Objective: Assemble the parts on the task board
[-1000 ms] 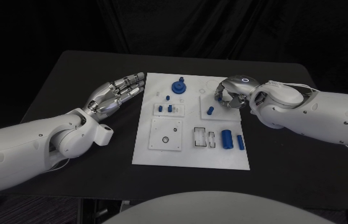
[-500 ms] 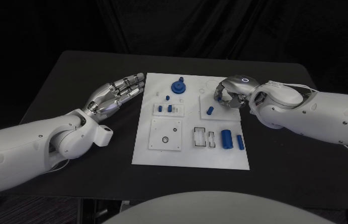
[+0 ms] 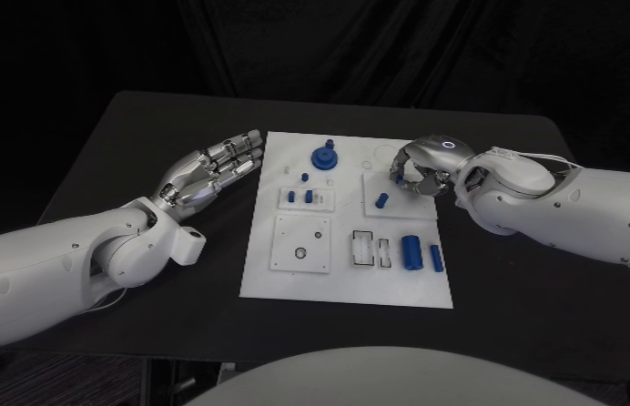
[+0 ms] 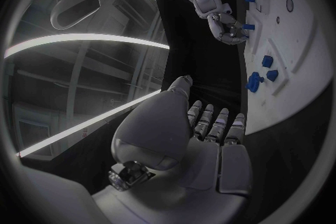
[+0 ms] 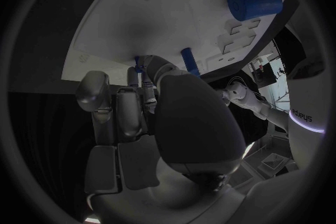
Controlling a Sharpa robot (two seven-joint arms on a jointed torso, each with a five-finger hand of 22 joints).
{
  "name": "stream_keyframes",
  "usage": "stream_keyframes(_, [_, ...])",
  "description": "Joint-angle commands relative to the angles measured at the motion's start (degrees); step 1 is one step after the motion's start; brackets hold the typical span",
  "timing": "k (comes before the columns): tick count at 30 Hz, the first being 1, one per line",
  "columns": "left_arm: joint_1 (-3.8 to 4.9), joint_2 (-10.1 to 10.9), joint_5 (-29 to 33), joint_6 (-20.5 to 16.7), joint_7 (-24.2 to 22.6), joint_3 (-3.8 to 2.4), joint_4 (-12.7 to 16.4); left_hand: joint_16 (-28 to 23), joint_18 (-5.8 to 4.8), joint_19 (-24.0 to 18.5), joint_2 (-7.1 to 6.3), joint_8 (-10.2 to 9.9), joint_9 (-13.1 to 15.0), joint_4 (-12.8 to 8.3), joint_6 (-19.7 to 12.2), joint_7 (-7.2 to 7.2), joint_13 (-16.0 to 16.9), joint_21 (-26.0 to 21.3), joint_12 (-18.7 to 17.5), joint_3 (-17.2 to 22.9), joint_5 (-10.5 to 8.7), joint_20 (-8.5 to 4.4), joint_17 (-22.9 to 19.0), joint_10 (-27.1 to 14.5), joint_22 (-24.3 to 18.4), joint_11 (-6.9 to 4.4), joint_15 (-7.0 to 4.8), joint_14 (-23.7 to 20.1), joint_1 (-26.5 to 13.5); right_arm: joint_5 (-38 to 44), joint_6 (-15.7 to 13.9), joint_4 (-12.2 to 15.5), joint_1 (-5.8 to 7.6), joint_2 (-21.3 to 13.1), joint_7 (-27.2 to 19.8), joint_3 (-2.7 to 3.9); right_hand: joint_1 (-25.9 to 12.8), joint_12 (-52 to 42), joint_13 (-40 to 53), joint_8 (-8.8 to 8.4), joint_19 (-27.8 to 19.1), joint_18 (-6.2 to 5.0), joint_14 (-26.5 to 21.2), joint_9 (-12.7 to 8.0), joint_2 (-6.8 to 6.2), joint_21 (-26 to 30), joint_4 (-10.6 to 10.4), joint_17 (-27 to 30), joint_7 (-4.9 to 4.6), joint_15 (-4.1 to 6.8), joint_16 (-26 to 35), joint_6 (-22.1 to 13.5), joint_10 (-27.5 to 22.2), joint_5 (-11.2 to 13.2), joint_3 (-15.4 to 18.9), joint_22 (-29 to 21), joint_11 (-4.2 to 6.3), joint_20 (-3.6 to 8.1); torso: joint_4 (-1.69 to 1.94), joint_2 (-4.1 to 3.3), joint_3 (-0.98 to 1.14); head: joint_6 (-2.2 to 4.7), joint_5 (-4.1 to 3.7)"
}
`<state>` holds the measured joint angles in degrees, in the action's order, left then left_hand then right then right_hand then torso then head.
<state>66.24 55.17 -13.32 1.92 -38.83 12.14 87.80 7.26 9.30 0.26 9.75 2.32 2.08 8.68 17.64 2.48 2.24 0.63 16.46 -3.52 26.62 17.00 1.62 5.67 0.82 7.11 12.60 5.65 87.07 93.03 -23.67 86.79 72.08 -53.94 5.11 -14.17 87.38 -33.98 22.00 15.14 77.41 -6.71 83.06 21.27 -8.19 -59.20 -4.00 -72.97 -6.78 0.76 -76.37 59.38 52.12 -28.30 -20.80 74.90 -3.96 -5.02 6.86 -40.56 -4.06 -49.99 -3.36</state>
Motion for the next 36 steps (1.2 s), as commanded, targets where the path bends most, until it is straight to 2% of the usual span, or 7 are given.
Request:
stream_keyframes(1, [-0.13,0.0,0.2,0.9,-5.5,-0.04,0.0,0.0,-0.16,0.2,0.11,-0.2,0.0,-0.4,-0.1,0.45,0.0,0.1,-0.2,-0.1,0.0,0.11,0.0,-0.2,-0.1,0.16,0.08,-0.2,-0.4,0.1,-2.0,0.5,0.0,-0.4,0.0,0.15,0.2,-0.2,0.1,0.22,0.2,0.53,0.1,0.1,0.19,-0.3,0.4,0.1,-0.25,0.26,-0.2,-0.3,1.0,-0.1,0.1,7.0,0.6,0.09,-0.02,-0.03,-0.03,-0.01,0.18])
stream_keyframes(6, [-0.14,-0.1,0.2,0.9,-5.3,-0.04,-0.1,-0.1,-0.18,0.1,0.1,-0.3,0.0,-0.4,-0.2,0.51,0.0,0.1,-0.3,-0.1,-0.07,0.11,0.0,-0.2,-0.1,0.14,0.08,-0.3,-0.5,0.1,-2.0,1.5,0.5,-1.0,0.4,0.28,0.2,-0.1,0.0,0.23,0.2,0.53,0.1,0.2,0.14,-0.3,0.4,0.2,-0.32,0.21,-0.1,-0.5,1.0,-0.1,0.1,7.0,0.53,0.08,0.02,-0.01,-0.04,-0.01,0.26])
stream_keyframes(13, [-0.17,-0.3,0.2,1.0,-5.0,-0.04,-0.3,-0.1,-0.21,0.0,0.14,-0.2,0.1,-0.6,0.2,1.73,0.0,0.1,-0.2,0.0,-0.14,0.1,-0.1,-0.4,-0.1,-0.42,0.02,-0.5,-0.7,0.1,-1.9,3.7,2.4,-2.2,1.1,0.32,0.1,0.2,-0.2,0.22,0.2,0.54,0.0,0.3,0.11,-0.3,0.5,0.3,-0.39,0.14,0.0,-0.7,1.0,0.0,0.1,7.0,0.44,0.04,0.04,-0.02,-0.05,-0.01,0.34])
stream_keyframes(24, [-0.33,-0.5,0.2,0.9,-5.2,-0.04,-0.6,-0.4,-0.13,-0.1,0.14,-0.4,-0.1,-0.9,-1.3,2.32,0.0,0.0,-0.1,0.1,-0.19,0.04,-0.1,-0.4,-0.2,-0.4,-0.25,-1.0,-0.9,0.1,-2.3,11.8,4.63,-4.4,1.3,0.32,0.1,0.5,-0.4,0.22,0.3,0.62,0.2,0.5,0.04,-0.6,0.5,0.1,-0.44,0.07,-0.2,-1.0,1.0,0.1,0.1,7.1,0.37,0.0,0.03,-0.03,-0.1,-0.01,1.09])
stream_keyframes(26, [-0.36,-0.6,0.2,0.7,-5.4,-0.04,-0.6,-0.8,-0.02,-0.3,0.16,-0.9,-0.6,-1.1,-6.4,0.56,0.0,-0.2,-0.1,0.1,-0.22,-0.03,-0.2,-0.6,-0.4,0.61,-0.52,-1.4,-1.3,0.1,-2.2,13.4,4.74,-4.3,1.3,0.31,0.1,0.6,-0.4,0.2,0.3,0.62,0.2,0.5,0.0,-0.6,0.5,0.1,-0.47,0.05,-0.2,-1.1,1.0,0.1,0.1,7.1,0.33,-0.02,0.06,-0.03,-0.14,-0.01,1.24])
stream_keyframes(28, [-0.38,-0.6,0.2,0.6,-5.6,-0.04,-0.6,-1.1,0.1,-0.4,0.19,-1.1,-0.9,-1.3,-8.7,-0.48,-0.1,-0.3,-0.3,0.1,-0.22,-0.07,-0.3,-0.8,-0.4,0.89,-0.71,-1.7,-1.5,0.1,-1.8,14.6,4.8,-3.7,1.3,0.29,0.0,0.7,-0.6,0.16,0.3,0.61,0.2,0.6,-0.01,-0.6,0.5,0.0,-0.53,0.0,-0.3,-1.3,0.9,0.2,0.0,7.0,0.27,-0.06,0.03,-0.03,-0.12,-0.01,1.46])
stream_keyframes(36, [-0.46,-0.5,0.2,-0.3,-6.1,-0.04,-0.4,-3.4,0.37,-0.3,0.23,-1.4,-1.1,-1.6,-11.3,-3.41,-0.2,-0.6,-1.7,-0.3,-0.26,-0.68,-0.7,-1.9,-0.8,0.03,-1.95,-3.7,-2.5,1.5,0.3,16.6,4.25,0.3,1.8,0.15,-0.2,1.0,-0.8,0.0,0.4,0.67,0.3,0.7,-0.03,-0.9,0.4,-0.2,-0.63,-0.09,-0.5,-1.7,0.9,0.2,0.0,7.1,0.18,-0.13,-0.04,-0.07,-0.14,-0.01,2.74])
